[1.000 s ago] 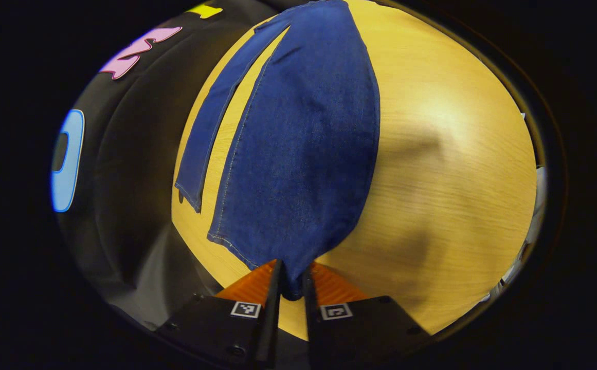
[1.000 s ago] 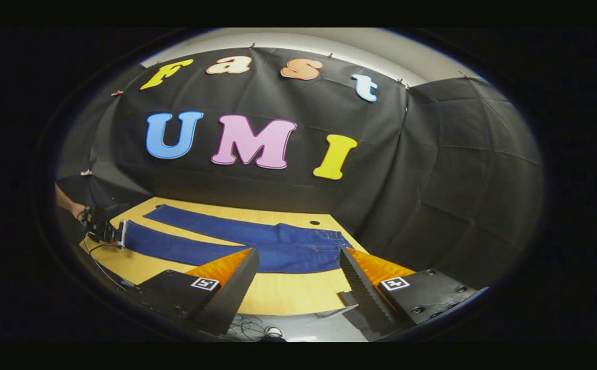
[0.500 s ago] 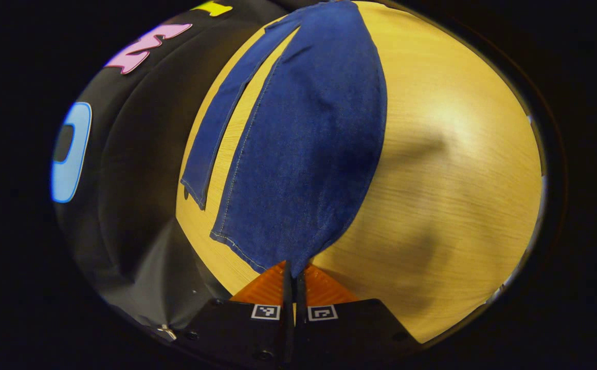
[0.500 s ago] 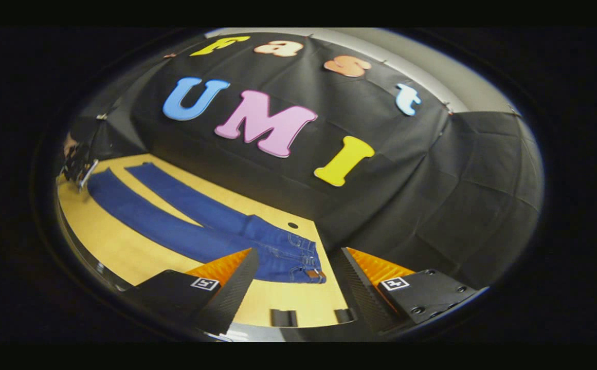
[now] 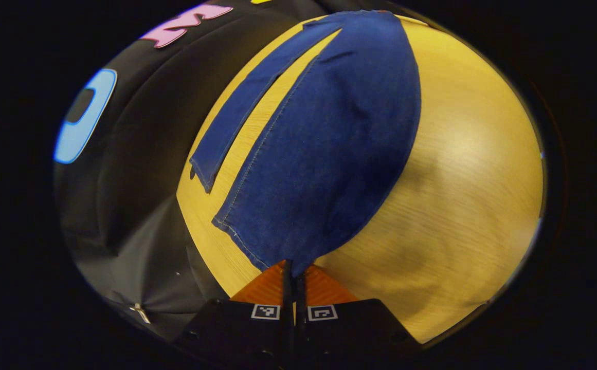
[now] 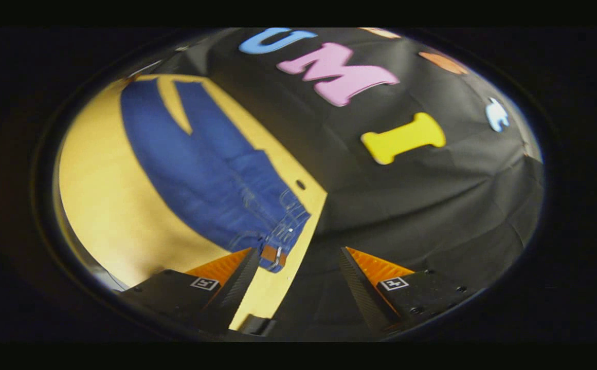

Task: Grasp the waist and the cuffs of the jeans and fold them to make the two legs overlap; first hold the waist and fold one-third of the jeans toward the cuffs, then hold the cuffs and fold the remaining one-third in the same direction to finish folding.

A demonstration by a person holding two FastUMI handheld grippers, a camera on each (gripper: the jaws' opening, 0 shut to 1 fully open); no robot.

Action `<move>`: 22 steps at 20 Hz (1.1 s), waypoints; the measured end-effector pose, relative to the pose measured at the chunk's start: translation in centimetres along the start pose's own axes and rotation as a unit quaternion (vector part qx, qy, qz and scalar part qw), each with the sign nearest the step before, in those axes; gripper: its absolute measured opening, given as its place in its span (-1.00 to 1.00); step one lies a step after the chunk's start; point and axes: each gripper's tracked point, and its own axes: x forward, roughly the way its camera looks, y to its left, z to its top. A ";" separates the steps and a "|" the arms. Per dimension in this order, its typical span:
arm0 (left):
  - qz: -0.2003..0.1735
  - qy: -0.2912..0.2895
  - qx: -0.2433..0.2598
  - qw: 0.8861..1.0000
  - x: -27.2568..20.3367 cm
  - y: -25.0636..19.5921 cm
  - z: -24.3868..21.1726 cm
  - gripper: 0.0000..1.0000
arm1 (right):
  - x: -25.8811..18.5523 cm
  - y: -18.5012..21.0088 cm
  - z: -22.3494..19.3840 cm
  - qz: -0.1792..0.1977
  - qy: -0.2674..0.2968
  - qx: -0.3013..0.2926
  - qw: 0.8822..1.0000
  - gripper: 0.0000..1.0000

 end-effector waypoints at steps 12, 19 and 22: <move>0.045 0.036 -0.045 0.997 0.1 0.2 0.2 -0.89 | 11.1 3.1 -6.5 0.125 -0.019 -0.208 0.970 0.84; 0.056 0.056 -0.055 0.995 0.3 0.2 0.3 -0.89 | 15.9 2.3 -3.3 0.100 -0.032 -0.215 0.971 0.65; 0.064 0.063 -0.064 0.994 0.3 0.2 0.5 -0.89 | 16.6 2.8 -3.3 0.105 -0.021 -0.214 0.971 0.38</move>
